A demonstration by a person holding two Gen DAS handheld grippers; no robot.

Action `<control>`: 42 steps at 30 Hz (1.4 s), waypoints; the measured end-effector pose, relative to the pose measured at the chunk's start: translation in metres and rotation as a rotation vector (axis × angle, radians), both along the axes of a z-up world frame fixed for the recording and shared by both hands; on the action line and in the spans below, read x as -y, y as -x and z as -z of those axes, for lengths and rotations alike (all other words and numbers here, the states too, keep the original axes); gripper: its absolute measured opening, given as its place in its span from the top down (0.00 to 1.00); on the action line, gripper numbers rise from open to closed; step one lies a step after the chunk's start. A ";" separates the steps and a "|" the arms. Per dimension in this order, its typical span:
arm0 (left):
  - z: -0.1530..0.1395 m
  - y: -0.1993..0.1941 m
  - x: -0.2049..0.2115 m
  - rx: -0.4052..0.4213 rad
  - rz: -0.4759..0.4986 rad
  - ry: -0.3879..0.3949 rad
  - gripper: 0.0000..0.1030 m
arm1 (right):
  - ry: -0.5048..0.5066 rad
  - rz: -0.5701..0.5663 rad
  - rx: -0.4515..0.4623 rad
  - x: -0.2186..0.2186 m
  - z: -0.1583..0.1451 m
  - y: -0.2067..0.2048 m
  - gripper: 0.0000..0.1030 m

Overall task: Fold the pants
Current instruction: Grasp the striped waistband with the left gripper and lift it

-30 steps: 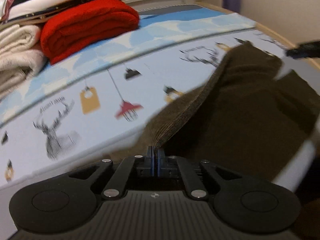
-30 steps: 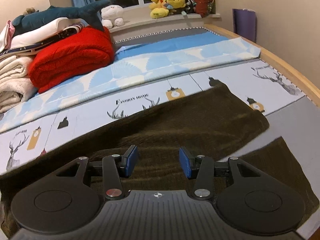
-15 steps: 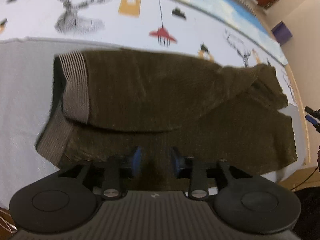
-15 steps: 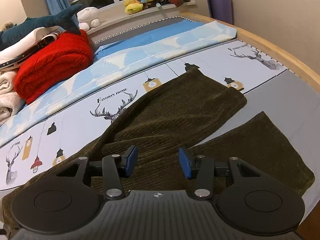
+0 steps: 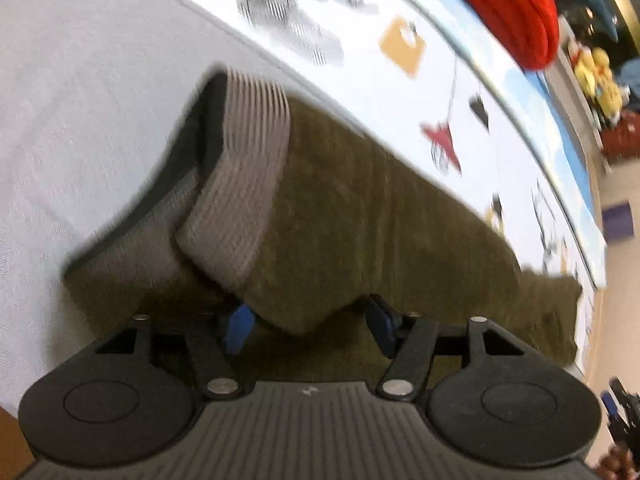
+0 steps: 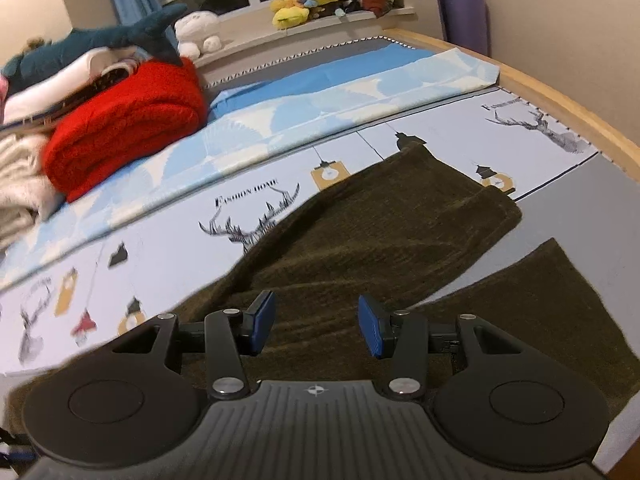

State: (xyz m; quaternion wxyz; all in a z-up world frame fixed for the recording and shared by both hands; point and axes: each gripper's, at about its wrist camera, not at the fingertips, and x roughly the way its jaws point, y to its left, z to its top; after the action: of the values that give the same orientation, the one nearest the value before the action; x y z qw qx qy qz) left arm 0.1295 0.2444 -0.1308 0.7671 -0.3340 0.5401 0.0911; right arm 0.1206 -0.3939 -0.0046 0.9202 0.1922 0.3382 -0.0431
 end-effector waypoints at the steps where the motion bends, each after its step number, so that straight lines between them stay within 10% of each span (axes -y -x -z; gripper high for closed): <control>1: -0.006 0.000 -0.003 0.021 -0.022 -0.041 0.58 | -0.029 0.014 0.004 0.002 0.000 -0.002 0.53; 3: -0.018 -0.002 -0.009 0.070 -0.058 -0.096 0.81 | -0.095 0.042 0.012 0.005 0.002 -0.008 0.53; 5: -0.026 -0.003 -0.010 0.111 -0.073 -0.113 0.84 | -0.139 0.065 0.019 0.005 0.004 -0.016 0.53; 14: -0.017 -0.012 -0.020 0.071 -0.132 -0.007 0.70 | -0.194 0.063 -0.010 -0.010 0.033 -0.083 0.53; 37: -0.009 -0.030 -0.003 0.030 -0.001 -0.151 0.76 | -0.165 0.012 -0.150 -0.058 0.117 -0.197 0.53; 42: -0.012 -0.031 -0.002 0.034 0.008 -0.155 0.78 | -0.125 0.000 -0.125 -0.057 0.111 -0.195 0.87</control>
State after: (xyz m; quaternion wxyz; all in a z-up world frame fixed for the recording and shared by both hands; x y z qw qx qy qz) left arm 0.1606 0.2460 -0.1188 0.8002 -0.2730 0.5195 0.1238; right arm 0.3159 -0.3368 -0.1156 0.8834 0.2464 0.3971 -0.0338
